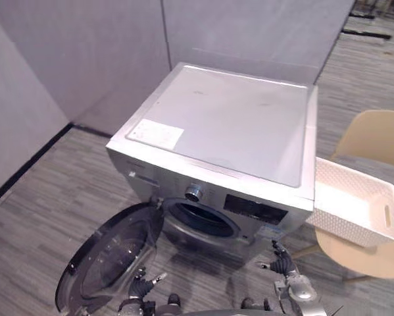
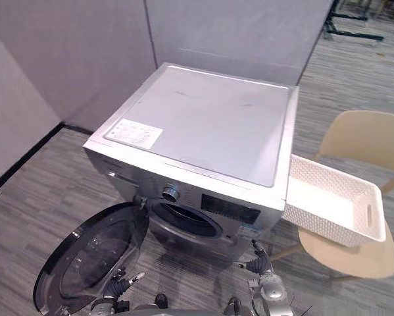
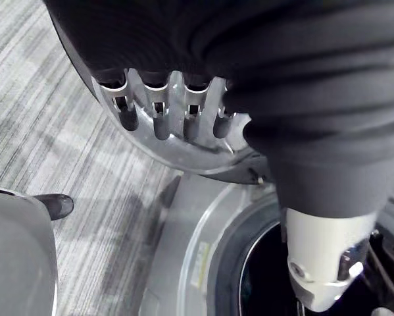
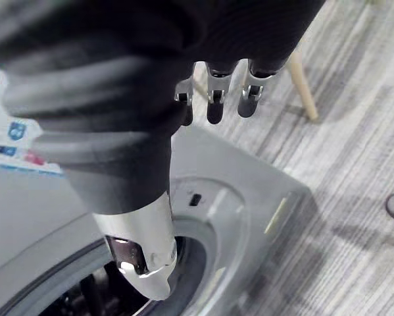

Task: Pick up the laundry basket with both hands and put the clothes into the washing machine.

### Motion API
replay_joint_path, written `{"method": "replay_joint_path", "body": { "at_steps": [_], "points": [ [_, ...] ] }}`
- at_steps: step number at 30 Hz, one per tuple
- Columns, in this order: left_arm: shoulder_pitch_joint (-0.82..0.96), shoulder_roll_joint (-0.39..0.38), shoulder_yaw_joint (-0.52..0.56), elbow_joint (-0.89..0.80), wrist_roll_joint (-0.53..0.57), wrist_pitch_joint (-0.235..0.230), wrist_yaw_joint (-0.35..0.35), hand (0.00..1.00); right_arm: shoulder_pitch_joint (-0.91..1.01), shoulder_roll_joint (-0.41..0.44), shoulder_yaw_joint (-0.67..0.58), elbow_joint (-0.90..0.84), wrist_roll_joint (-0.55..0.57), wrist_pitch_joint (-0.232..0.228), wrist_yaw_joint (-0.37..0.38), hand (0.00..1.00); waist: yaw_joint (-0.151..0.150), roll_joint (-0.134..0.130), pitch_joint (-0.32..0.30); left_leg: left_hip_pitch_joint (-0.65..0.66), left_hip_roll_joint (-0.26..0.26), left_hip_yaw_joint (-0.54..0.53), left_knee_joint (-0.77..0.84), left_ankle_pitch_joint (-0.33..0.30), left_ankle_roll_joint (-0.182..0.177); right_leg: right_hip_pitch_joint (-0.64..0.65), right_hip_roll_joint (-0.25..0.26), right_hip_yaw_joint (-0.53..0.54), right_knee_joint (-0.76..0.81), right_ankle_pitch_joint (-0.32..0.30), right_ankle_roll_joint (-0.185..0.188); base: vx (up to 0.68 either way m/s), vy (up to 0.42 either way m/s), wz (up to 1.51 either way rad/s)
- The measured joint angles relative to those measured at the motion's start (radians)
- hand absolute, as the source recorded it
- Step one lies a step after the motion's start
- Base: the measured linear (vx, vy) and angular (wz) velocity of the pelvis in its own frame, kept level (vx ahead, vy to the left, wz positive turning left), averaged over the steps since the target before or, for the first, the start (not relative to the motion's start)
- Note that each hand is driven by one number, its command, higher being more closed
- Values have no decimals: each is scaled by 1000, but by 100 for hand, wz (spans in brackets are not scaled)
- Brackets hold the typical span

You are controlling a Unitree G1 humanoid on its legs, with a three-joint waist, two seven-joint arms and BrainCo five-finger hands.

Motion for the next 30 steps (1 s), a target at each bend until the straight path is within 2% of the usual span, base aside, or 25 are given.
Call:
{"method": "replay_joint_path", "body": {
  "at_steps": [1,2,3,4,5,6,7,8,9,10,11,12,13,14,15,16,17,19,20,22,23,24,25,26,30],
  "points": [
    [-12,1,-2,0,0,0,1,0,2,1,0,0,2,1,-2,0,0,1,8,-4,-7,-9,5,-7,11,-2,-4,2,-1,2,5,-146,67,5],
    [-22,2,0,3,1,-2,2,0,-1,1,-1,4,11,5,-7,0,4,8,9,-17,2,-13,3,-15,34,19,-8,4,-11,-22,22,-189,28,18],
    [-32,7,2,-5,1,-14,4,0,-13,7,7,5,18,9,-12,0,1,-7,33,-22,-15,-7,18,0,36,-25,-47,14,291,-149,24,-159,-9,40],
    [-26,18,-1,-12,1,-17,4,0,-11,11,12,9,19,11,-18,0,3,-36,30,-33,-37,-25,52,5,41,-23,-65,33,476,-188,61,-130,-47,45],
    [-24,22,1,-13,1,-16,5,0,-13,12,13,14,18,10,-18,0,3,-52,28,-49,-46,-29,77,5,41,-10,-64,41,514,-193,73,-99,-70,33],
    [-26,26,13,-16,0,-15,8,0,-34,10,8,39,20,9,-21,0,17,-59,31,-95,-61,-27,133,4,40,-17,-50,59,481,-207,91,-196,-8,-12],
    [-17,2,12,-18,1,-14,9,0,-64,-3,6,45,21,9,-28,0,43,-36,34,-126,-53,-40,139,3,40,-6,-12,74,383,-202,98,-218,44,-42],
    [-15,-15,7,-22,0,-13,13,0,-73,-14,1,46,22,9,-35,0,63,-1,32,-123,-52,-48,114,7,47,31,24,88,294,-210,95,-213,87,-49],
    [-21,-29,-3,-45,-2,-17,24,0,-97,-17,-1,49,25,9,-52,0,76,0,52,-143,-40,-28,103,42,63,50,37,105,267,-253,31,-231,5,-26],
    [-45,-24,-19,-58,-7,-18,28,0,-116,-13,2,48,37,8,-67,0,81,-12,65,-189,-47,-26,124,56,58,57,40,94,185,-284,-21,-255,-38,-8],
    [-58,-24,-30,-60,-8,-18,34,0,-126,-14,0,50,40,8,-70,0,85,-2,76,-211,-38,-30,138,58,54,75,54,84,121,-286,-25,-315,-75,11],
    [-72,-38,-58,-66,-7,-19,42,0,-134,-21,-3,45,42,6,-87,0,76,56,105,-230,-2,-57,142,66,31,111,106,59,41,-225,-39,-338,-27,9],
    [-71,-41,-70,-69,-7,-19,43,0,-130,-18,-3,47,45,7,-94,0,76,66,110,-229,2,-63,130,79,24,115,121,54,25,-207,-42,-394,-47,15],
    [-59,-41,-80,-73,-7,-20,44,0,-117,-9,-3,48,51,10,-106,0,70,67,109,-212,8,-81,69,120,-2,106,130,49,30,-197,-49,-312,-37,26],
    [-54,-37,-87,-73,-6,-19,44,0,-94,-2,-13,46,55,13,-107,0,54,58,107,-184,3,-87,-12,110,-68,98,111,24,25,-182,-63,-223,-50,40],
    [-52,-34,-92,-75,-6,-19,45,0,-82,5,-27,43,57,15,-108,0,48,40,104,-189,-8,-78,-9,105,-74,86,93,14,21,-178,-69,-223,-14,46],
    [-53,-31,-111,-84,-2,-19,45,0,-74,16,-52,43,58,19,-111,0,36,8,113,-212,-24,-63,73,100,-54,68,65,14,22,-169,-82,-244,19,30],
    [-49,-31,-132,-112,10,-18,45,0,-68,8,-67,43,59,19,-114,0,22,3,112,-230,-13,-36,252,53,4,34,35,12,20,-134,-74,-212,60,13],
    [-50,-30,-154,-142,13,-19,45,0,-54,0,-67,43,59,19,-114,0,20,3,112,-213,14,-30,338,-10,16,24,29,14,16,-116,-60,-160,139,5],
    [-61,-27,-197,-227,14,-20,48,0,-29,2,-67,43,59,18,-113,0,15,24,101,-122,49,-50,334,-117,-17,22,24,11,11,-93,-32,-130,211,8],
    [-63,-27,-202,-238,14,-21,50,0,-24,1,-67,43,59,18,-112,0,11,27,99,-111,47,-59,311,-122,-17,24,25,11,7,-90,-27,-102,223,13],
    [-70,-18,-230,-286,14,-21,60,0,-15,5,-68,41,59,17,-112,0,1,34,91,-71,31,-73,216,-140,-6,35,28,3,-24,-66,-7,-98,186,28],
    [-88,-2,-268,-359,14,-21,71,0,3,31,-68,32,59,16,-108,0,-8,9,74,-47,-9,-70,120,-97,12,55,7,-5,-88,-24,7,-96,218,33],
    [-91,5,-276,-399,14,-22,75,0,15,39,-68,29,59,16,-108,0,-8,3,68,-42,-26,-74,96,-83,18,62,-5,-7,-110,-14,20,-60,162,36],
    [-108,22,-251,-615,13,-59,132,0,39,44,-67,25,62,15,-107,0,-16,12,40,-4,-84,-88,-2,-32,41,107,-43,-26,-198,42,29,-23,137,20]
  ]
}}
